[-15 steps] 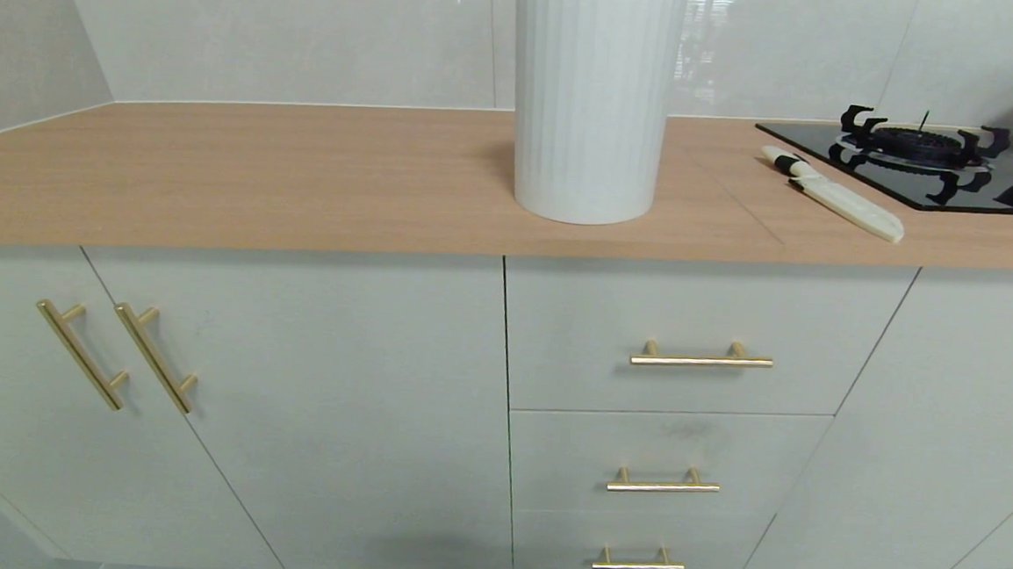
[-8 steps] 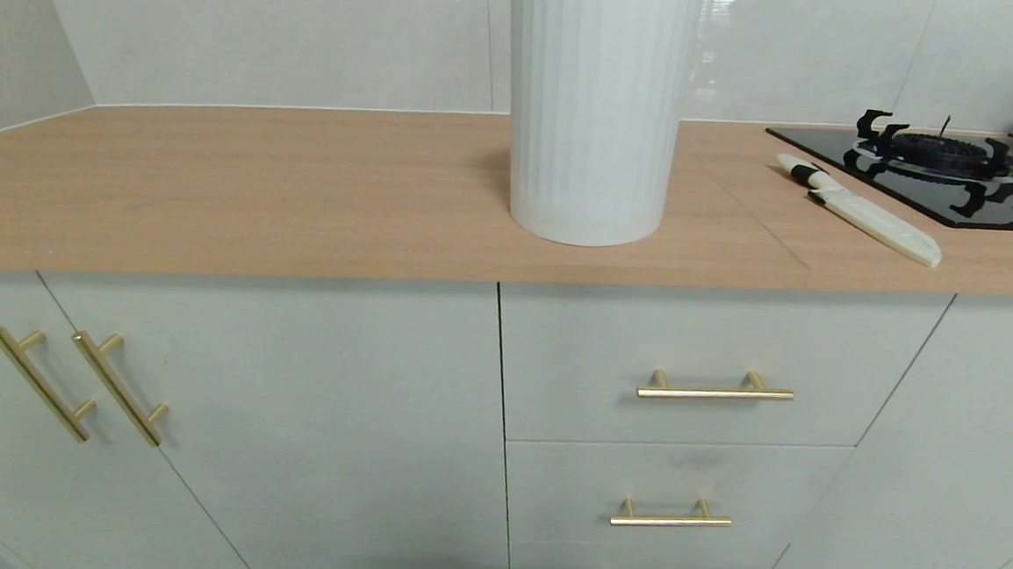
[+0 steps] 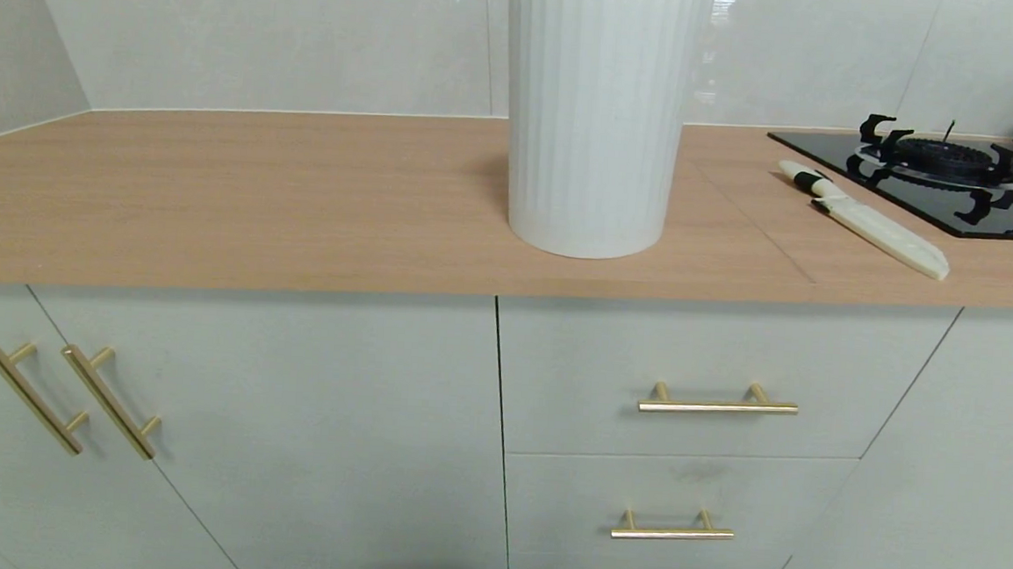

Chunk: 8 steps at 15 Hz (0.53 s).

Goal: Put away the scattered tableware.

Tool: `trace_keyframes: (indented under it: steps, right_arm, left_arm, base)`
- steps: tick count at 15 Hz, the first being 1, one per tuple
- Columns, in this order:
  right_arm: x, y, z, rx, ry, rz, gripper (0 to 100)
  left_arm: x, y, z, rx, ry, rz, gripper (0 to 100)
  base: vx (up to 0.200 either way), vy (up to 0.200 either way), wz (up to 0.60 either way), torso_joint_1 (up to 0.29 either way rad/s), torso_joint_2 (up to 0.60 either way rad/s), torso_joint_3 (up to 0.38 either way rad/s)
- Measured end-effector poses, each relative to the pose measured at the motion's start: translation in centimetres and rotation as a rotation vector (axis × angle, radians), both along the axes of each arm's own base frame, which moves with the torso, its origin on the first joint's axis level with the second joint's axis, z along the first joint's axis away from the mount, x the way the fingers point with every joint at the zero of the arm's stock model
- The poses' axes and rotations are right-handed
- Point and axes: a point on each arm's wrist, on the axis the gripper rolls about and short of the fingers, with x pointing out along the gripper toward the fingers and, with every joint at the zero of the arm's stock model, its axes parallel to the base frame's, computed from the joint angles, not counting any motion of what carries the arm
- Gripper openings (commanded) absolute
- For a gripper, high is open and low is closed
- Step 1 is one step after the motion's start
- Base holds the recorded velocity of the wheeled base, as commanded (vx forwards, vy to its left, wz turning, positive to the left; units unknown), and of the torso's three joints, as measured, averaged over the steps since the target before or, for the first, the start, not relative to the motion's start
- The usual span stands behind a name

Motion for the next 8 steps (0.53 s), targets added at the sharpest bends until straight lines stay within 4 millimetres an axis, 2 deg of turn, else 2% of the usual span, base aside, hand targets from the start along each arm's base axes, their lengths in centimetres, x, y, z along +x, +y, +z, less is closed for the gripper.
trace_keyframes:
  steps: [3,5,8]
  right_arm:
    - [0.00,0.00,0.00,0.000,0.000,0.000,100]
    - [0.00,0.00,0.00,-0.001,0.000,0.000,100]
    - [0.00,0.00,0.00,-0.001,0.000,0.000,100]
  left_arm:
    - [0.00,0.00,0.00,0.000,0.000,0.000,100]
    - [0.00,0.00,0.03,0.000,-0.002,0.000,100]
    - [0.00,0.00,0.02,0.000,-0.001,0.000,100]
  base:
    - [0.000,0.000,0.00,0.133,-0.28,-0.269]
    - [0.000,0.000,0.00,0.044,-0.57,-0.283]
    - [0.000,0.000,0.00,0.227,-0.48,-0.276]
